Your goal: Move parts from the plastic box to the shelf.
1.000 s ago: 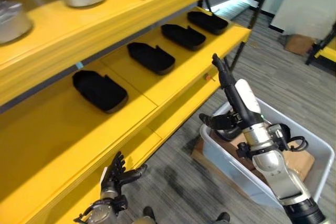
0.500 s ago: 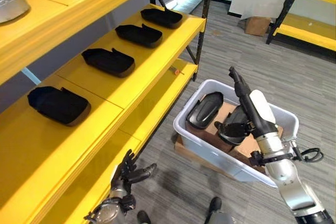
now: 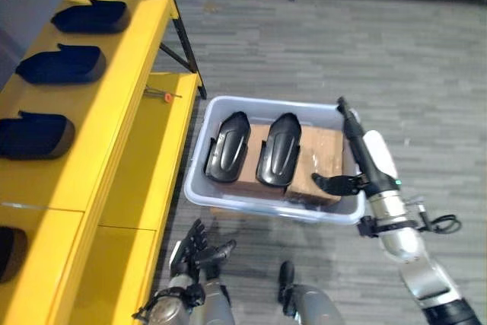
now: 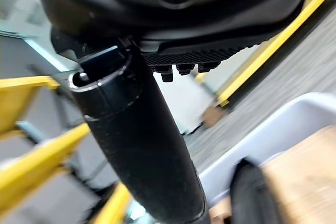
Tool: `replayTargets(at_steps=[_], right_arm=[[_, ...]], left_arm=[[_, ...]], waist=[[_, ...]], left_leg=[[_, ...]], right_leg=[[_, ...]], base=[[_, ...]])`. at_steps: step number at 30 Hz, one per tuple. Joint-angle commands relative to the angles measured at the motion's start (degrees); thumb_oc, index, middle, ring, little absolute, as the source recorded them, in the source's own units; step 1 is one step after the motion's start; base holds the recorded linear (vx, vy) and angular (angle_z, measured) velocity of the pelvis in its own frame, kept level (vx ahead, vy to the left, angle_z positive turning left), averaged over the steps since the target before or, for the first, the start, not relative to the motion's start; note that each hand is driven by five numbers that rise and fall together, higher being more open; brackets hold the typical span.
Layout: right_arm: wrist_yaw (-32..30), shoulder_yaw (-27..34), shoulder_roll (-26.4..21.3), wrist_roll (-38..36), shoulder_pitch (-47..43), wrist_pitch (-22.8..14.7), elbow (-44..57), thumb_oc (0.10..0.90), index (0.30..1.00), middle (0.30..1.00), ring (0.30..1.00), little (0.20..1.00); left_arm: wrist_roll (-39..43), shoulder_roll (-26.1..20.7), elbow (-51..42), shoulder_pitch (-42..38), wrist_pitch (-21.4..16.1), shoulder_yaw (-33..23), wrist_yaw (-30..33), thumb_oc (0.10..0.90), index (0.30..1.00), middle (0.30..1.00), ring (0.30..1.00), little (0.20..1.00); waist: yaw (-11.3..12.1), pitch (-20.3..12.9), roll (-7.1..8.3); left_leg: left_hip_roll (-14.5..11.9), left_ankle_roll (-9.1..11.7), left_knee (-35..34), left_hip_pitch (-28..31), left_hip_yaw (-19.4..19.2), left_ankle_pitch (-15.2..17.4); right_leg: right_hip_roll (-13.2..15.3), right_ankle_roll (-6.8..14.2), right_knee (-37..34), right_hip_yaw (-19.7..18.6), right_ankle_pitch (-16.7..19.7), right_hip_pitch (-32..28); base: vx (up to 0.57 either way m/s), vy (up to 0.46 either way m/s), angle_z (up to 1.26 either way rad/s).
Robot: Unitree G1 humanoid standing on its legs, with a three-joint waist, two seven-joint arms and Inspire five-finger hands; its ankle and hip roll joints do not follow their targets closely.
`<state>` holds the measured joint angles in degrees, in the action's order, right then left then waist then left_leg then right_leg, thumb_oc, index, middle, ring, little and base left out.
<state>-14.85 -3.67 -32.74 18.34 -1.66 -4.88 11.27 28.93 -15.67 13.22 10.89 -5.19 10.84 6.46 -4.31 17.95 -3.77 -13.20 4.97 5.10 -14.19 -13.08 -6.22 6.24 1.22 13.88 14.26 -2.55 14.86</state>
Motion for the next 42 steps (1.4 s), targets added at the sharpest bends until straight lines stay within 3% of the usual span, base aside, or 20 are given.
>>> replayTargets(at_steps=[1, 4, 12, 19, 25, 42], right_arm=[[-3.8, -0.8, -0.2, 6.0, -9.6, -2.5, 4.7, 0.900, 1.000, 1.000, 1.000, 1.000], [-4.0, -1.7, -0.1, 8.2, -11.3, -1.4, 3.2, 0.900, 1.000, 1.000, 1.000, 1.000], [-4.6, -3.6, -0.7, 10.7, -14.9, 0.3, -0.8, 0.900, 1.000, 1.000, 1.000, 1.000], [-4.1, -8.3, -2.6, 22.0, -20.7, 3.8, -7.8, 0.900, 1.000, 1.000, 1.000, 1.000], [-4.3, -8.9, -0.6, 22.2, -19.9, 5.1, -12.1, 0.900, 1.000, 1.000, 1.000, 1.000], [-7.3, -7.6, 2.4, 19.3, -19.1, 6.0, -13.9, 0.900, 1.000, 1.000, 1.000, 1.000]], left_arm=[[-0.6, -7.5, -9.1, 0.3, -5.5, -1.7, 0.2, 0.900, 1.000, 1.000, 1.000, 1.000], [-1.4, -8.3, -9.3, -0.5, -5.6, -1.1, 0.4, 0.900, 1.000, 1.000, 1.000, 1.000], [-2.3, -8.7, -9.3, -2.6, -5.7, -1.6, 1.2, 0.900, 1.000, 1.000, 1.000, 1.000], [-4.6, -8.8, -9.3, -4.1, -5.4, -2.7, 1.7, 0.900, 1.000, 1.000, 1.000, 1.000], [-5.5, -8.8, -9.0, -4.8, -5.7, -3.3, 2.7, 0.900, 1.000, 1.000, 1.000, 1.000], [-6.1, -8.7, -9.1, -5.2, -5.9, -3.1, 3.9, 0.900, 1.000, 1.000, 1.000, 1.000]], waist=[[3.1, -0.3, 4.36], [2.8, 0.9, 4.39], [3.2, 2.5, 4.71], [4.7, 5.1, 4.85], [4.8, 7.5, 4.63], [4.6, 9.5, 4.26]], left_leg=[[-0.9, 2.0, 6.1, -1.3, -0.5, 3.7], [0.2, 1.3, 7.3, -2.8, -1.8, 5.4], [1.0, 1.0, 9.3, -7.0, -1.3, 6.0], [0.7, 1.1, 11.5, -11.3, -0.4, 6.4], [0.3, 1.4, 12.3, -12.8, 0.0, 6.2], [0.6, 1.4, 12.2, -13.7, 0.3, 5.9]], right_leg=[[12.6, 9.5, -7.1, -2.9, 5.3, -4.8], [14.4, 10.3, -8.2, -3.4, 7.2, -3.0], [16.0, 10.7, -8.7, -2.8, 9.5, -0.7], [16.4, 10.5, -7.6, -2.0, 10.0, 2.0], [16.3, 10.3, -7.1, -1.8, 10.4, 3.4], [16.5, 10.2, -6.8, -1.7, 10.7, 4.4]], base=[[0.02, 0.143, -0.23], [0.03, 0.134, -0.03], [0.00, 0.024, 0.01], [-0.03, -0.018, 0.02], [-0.05, -0.008, 0.06], [0.00, -0.001, 0.00]])
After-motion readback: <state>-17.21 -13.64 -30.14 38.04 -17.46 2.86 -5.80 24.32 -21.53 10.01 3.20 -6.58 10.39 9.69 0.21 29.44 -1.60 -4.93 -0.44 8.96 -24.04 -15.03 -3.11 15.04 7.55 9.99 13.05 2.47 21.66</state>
